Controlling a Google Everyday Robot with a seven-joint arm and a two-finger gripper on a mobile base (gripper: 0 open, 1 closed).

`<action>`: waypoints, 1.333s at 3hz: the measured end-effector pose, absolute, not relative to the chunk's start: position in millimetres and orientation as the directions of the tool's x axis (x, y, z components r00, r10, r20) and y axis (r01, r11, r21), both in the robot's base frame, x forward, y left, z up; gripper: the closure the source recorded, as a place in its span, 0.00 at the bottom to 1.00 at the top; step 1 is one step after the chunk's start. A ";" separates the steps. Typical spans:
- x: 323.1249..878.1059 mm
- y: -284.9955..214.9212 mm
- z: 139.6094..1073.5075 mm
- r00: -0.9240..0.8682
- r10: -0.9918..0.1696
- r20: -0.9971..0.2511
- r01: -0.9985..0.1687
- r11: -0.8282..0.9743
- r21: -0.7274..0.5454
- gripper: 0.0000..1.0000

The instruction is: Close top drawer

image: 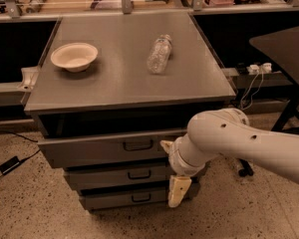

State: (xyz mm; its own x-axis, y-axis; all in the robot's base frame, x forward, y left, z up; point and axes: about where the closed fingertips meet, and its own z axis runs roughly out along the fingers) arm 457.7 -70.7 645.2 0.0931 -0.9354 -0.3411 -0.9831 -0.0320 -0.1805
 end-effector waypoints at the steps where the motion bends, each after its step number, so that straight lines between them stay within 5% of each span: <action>1: 457.6 -70.7 645.4 0.093 -0.935 -0.341 -0.983 -0.032 -0.180 0.00; 2: 451.8 -73.9 655.2 0.094 -0.933 -0.349 -0.983 -0.032 -0.178 0.18; 3: 466.1 -75.2 658.8 0.104 -0.924 -0.367 -0.984 -0.042 -0.174 0.21; 4: 486.5 -78.8 659.3 0.107 -0.917 -0.385 -0.983 -0.040 -0.180 0.01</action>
Offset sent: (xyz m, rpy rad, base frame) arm -0.0132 -0.0083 0.0223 0.0217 0.0090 0.0015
